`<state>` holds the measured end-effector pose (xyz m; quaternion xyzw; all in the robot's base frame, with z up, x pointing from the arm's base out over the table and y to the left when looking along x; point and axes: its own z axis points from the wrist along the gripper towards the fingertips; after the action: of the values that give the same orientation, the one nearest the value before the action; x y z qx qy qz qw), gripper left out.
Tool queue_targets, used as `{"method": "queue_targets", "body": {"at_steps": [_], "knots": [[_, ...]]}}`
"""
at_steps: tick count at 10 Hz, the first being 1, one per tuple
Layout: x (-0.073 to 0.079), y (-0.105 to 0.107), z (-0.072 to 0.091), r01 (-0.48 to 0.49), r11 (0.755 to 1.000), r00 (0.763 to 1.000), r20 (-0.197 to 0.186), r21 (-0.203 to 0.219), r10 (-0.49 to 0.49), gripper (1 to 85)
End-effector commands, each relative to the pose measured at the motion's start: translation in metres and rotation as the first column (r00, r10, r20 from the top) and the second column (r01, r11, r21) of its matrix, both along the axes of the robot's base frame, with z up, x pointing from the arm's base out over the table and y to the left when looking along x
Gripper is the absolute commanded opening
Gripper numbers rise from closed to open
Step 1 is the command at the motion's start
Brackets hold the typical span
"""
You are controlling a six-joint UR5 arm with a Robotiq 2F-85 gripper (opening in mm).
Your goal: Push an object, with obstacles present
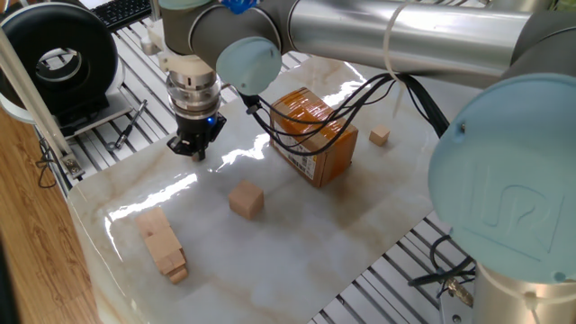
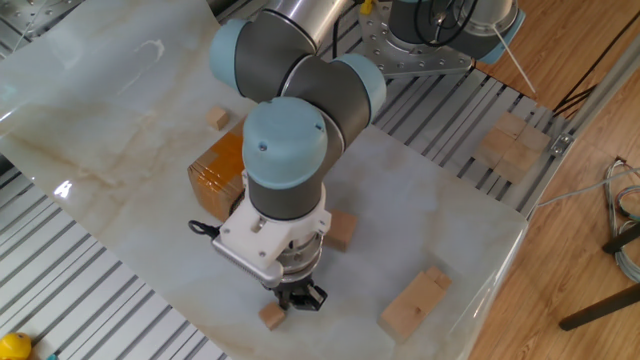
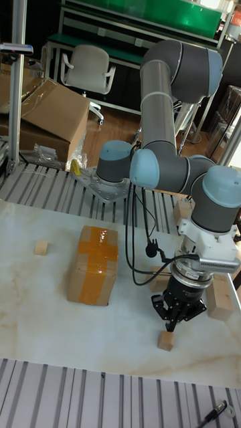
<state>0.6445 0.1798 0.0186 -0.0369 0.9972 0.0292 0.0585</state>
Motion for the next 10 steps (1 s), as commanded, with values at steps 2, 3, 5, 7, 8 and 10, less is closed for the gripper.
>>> {"method": "queue_targets", "body": {"at_steps": [2,3,5,7,8,10], "knots": [[0.001,0.006,0.003,0.034,0.999,0.999,-0.004,0.034,-0.034,1.3],[0.002,0.006,0.003,0.044,0.998,0.999,0.000,0.035,-0.044,1.3],[0.001,0.007,0.003,0.065,0.997,0.998,-0.004,0.042,-0.065,1.3],[0.000,0.005,0.002,0.061,0.998,0.998,-0.009,0.034,-0.061,1.3],[-0.001,0.006,0.002,0.058,0.998,0.998,-0.010,0.035,-0.058,1.3],[-0.001,0.021,0.007,0.074,0.994,0.997,-0.013,0.078,-0.073,1.3]]}}
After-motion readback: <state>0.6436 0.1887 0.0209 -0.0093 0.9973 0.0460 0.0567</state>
